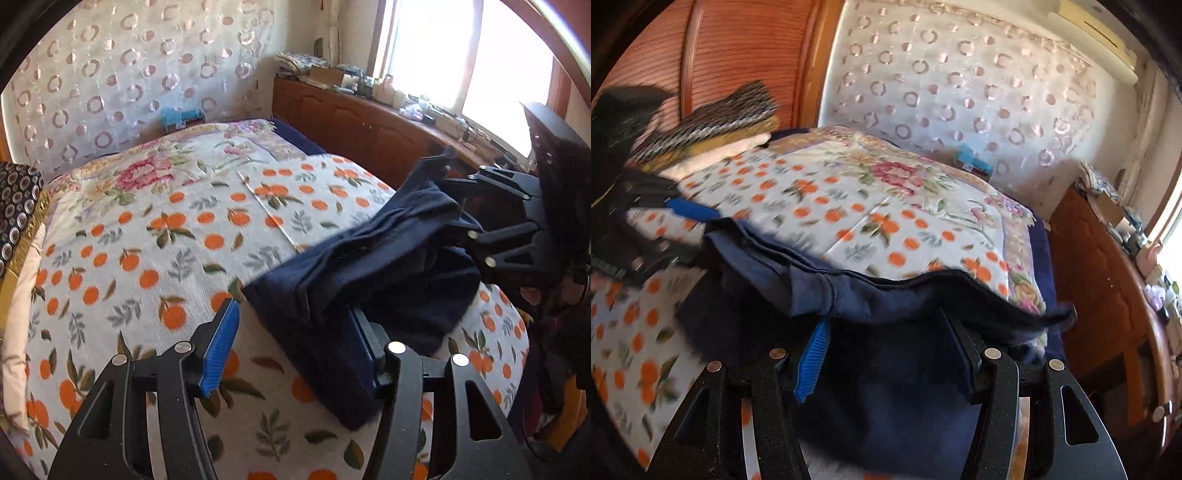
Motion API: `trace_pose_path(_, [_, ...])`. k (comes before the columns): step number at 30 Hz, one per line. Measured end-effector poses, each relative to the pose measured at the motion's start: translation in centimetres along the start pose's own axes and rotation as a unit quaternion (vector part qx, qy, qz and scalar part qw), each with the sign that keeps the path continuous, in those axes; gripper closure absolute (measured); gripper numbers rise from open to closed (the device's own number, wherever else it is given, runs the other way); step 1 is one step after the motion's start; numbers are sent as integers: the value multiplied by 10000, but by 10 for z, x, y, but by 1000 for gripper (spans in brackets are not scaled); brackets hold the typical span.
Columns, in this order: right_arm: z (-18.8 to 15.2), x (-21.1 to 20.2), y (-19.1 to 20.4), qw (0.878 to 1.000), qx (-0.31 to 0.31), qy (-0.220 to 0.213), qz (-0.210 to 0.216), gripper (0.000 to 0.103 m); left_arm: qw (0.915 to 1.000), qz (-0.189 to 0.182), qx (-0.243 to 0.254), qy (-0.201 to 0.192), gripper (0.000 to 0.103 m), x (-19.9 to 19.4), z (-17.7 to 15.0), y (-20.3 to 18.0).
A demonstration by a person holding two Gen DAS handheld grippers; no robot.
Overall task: Fold small clothes
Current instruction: 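Open the right tool and release the folded navy shirt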
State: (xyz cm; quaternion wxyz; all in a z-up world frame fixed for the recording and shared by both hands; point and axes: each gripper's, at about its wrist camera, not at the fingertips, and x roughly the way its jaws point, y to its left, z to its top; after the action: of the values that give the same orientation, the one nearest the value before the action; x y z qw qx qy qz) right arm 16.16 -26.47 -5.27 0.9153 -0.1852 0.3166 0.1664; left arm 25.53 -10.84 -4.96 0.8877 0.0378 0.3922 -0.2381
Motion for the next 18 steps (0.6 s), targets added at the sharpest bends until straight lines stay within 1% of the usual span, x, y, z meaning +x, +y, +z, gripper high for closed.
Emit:
trace_pose_path(4, [13,27,-31,9989,405,3,-236,43,9998,102,-163,-78,45,6,12,8])
trace_pose_path(6, [13,33,-47,9965,811,49,-190,43,9997,112,-226,-39,45,11,13,11])
trace_pose_path(9, [4,27,-59,9941,1064,78,-172,43,9994,63,-321,108,45,20,9,15])
trace_pose_path(12, [-12,23,-68,9921,1219,266,-112,35,9987,63,-448,251,45,31,5,21])
trace_pose_path(14, [-23,15,-75,9903,1344,331,-136,31,9976,137,-608,292,45,37,4,29])
trace_pose_path(15, [-29,11,-77,9888,1451,333,-115,30,9973,141,-665,295,45,38,3,31])
trace_pose_path(16, [-23,7,-86,9878,1522,303,-96,29,9969,131,-717,307,45,41,2,34])
trace_pose_path(18, [-24,-6,-88,9865,1624,163,-111,29,9968,161,-714,335,45,43,1,33])
